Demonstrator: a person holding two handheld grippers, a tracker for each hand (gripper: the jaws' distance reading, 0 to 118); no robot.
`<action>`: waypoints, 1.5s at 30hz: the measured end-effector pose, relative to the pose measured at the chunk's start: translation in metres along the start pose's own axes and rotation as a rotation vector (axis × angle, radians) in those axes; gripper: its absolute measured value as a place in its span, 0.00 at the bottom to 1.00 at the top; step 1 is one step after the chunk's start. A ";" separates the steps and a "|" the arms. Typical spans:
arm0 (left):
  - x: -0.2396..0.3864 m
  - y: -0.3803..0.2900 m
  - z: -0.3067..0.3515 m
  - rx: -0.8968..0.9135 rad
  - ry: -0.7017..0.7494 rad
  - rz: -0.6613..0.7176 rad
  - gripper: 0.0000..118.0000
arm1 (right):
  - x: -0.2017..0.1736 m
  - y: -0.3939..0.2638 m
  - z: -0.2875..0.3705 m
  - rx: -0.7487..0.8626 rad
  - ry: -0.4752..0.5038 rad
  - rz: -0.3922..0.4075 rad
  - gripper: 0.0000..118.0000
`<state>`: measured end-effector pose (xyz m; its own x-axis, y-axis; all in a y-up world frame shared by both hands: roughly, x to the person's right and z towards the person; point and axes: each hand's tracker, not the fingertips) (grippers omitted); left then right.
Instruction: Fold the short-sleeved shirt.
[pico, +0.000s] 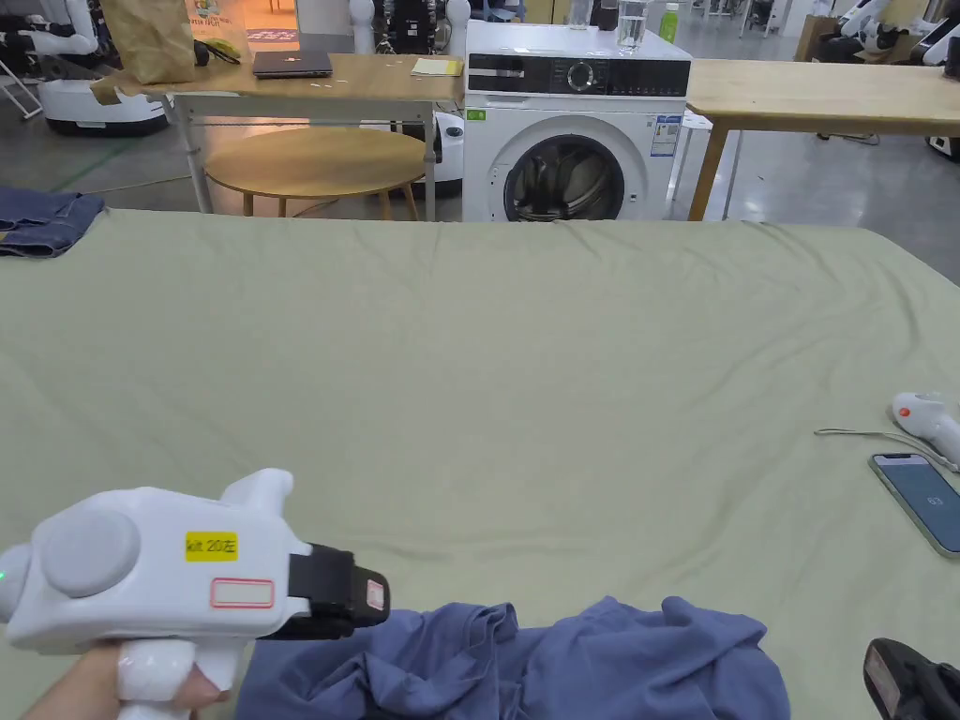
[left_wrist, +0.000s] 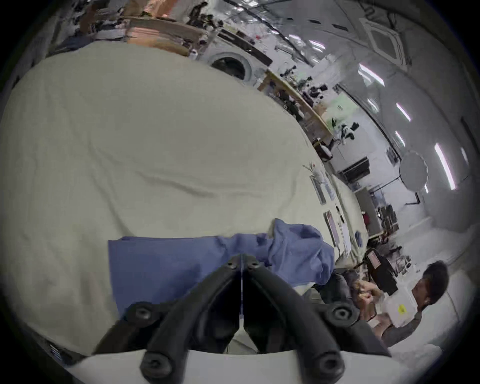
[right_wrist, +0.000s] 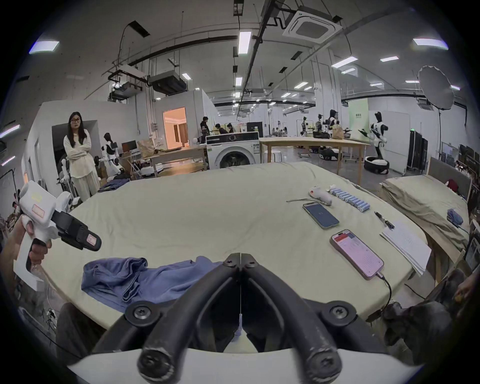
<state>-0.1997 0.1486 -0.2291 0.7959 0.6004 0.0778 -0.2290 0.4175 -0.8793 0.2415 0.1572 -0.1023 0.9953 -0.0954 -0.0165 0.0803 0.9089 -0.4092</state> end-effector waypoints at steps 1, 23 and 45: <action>-0.008 -0.002 0.000 0.004 0.001 -0.001 0.00 | -0.003 0.000 0.000 -0.001 0.006 0.001 0.00; -0.051 -0.058 -0.115 -0.102 -0.312 0.286 0.00 | -0.008 -0.004 -0.005 -0.058 0.004 0.017 0.00; -0.104 -0.035 0.022 -0.019 -0.078 0.112 0.95 | -0.038 0.005 -0.009 -0.054 0.091 0.055 0.00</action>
<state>-0.2867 0.0869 -0.1964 0.7194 0.6945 0.0141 -0.3031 0.3321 -0.8932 0.2039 0.1620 -0.1120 0.9889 -0.0844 -0.1222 0.0199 0.8908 -0.4539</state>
